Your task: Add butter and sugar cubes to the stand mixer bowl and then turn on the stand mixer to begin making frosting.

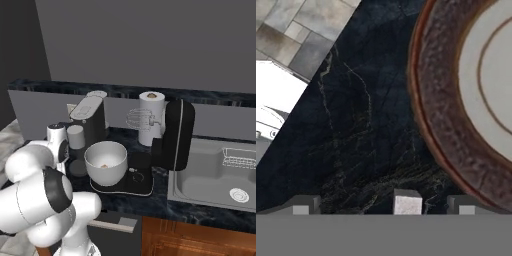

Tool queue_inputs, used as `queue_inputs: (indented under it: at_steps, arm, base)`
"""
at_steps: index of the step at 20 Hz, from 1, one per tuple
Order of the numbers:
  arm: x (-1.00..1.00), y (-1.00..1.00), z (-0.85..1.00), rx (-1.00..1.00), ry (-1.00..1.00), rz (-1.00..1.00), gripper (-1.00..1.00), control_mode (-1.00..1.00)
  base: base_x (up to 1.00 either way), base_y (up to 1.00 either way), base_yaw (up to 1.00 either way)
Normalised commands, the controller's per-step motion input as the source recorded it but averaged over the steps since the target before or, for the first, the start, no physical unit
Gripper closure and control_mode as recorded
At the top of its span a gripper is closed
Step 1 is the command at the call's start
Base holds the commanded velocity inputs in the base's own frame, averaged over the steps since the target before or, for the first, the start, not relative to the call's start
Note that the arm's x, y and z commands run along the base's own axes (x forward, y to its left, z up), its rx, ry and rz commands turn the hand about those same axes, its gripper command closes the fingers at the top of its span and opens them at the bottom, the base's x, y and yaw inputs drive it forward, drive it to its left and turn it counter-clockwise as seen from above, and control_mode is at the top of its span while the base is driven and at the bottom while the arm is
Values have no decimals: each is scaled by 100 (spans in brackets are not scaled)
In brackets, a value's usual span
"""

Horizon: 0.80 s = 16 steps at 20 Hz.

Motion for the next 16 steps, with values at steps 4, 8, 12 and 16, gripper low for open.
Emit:
queue_inputs:
  at_steps: [4, 8, 12, 16]
  arm:
    - [-6, 0, -9, 0, 0, 0, -100, -100]
    - [1, -3, -2, 0, 0, 0, -100, -100]
    - [9, -8, 0, 0, 0, 0, -100, -100]
    - [7, -3, 0, 0, 0, 0, -100, -100]
  base:
    - [0, 0, 0]
    - [0, 0, 0]
    - [0, 0, 0]
    - [0, 0, 0]
